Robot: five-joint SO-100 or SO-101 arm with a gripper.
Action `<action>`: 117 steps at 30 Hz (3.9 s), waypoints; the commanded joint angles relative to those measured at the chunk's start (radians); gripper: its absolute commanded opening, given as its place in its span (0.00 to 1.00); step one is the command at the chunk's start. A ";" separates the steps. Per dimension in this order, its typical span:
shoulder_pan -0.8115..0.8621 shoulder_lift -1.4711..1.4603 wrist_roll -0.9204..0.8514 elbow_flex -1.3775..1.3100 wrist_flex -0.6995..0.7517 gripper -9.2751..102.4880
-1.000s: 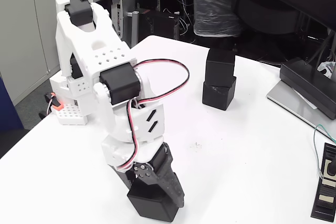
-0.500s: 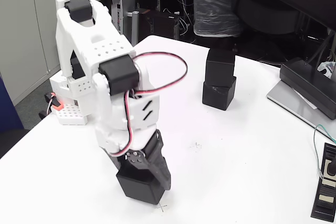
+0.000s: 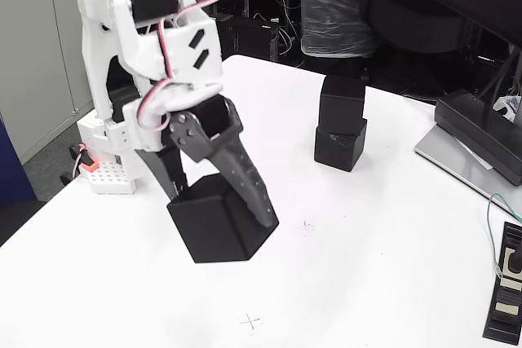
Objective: Stack the 3 blocks
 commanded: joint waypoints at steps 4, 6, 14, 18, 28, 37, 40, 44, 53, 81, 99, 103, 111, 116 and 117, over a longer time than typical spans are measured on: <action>-0.130 0.216 0.133 -0.067 0.098 0.07; -0.215 0.239 0.172 -0.123 0.167 0.07; -0.552 0.238 0.383 -0.383 0.278 0.07; -0.721 0.221 0.474 -0.425 0.278 0.07; -1.104 0.120 0.704 -0.414 0.279 0.08; -1.126 -0.054 0.747 -0.393 0.278 0.07; -1.112 -0.080 0.749 -0.390 0.278 0.07; -1.101 -0.118 0.749 -0.387 0.278 0.07; -1.100 -0.186 0.744 -0.382 0.278 0.07; -1.109 -0.227 0.735 -0.383 0.276 0.26; -1.111 -0.227 0.733 -0.380 0.272 0.35; -1.111 -0.227 0.733 -0.390 0.272 0.35; -1.112 -0.227 0.732 -0.379 0.270 0.43; -1.112 -0.227 0.732 -0.379 0.270 0.45; -1.112 -0.227 0.732 -0.380 0.270 0.45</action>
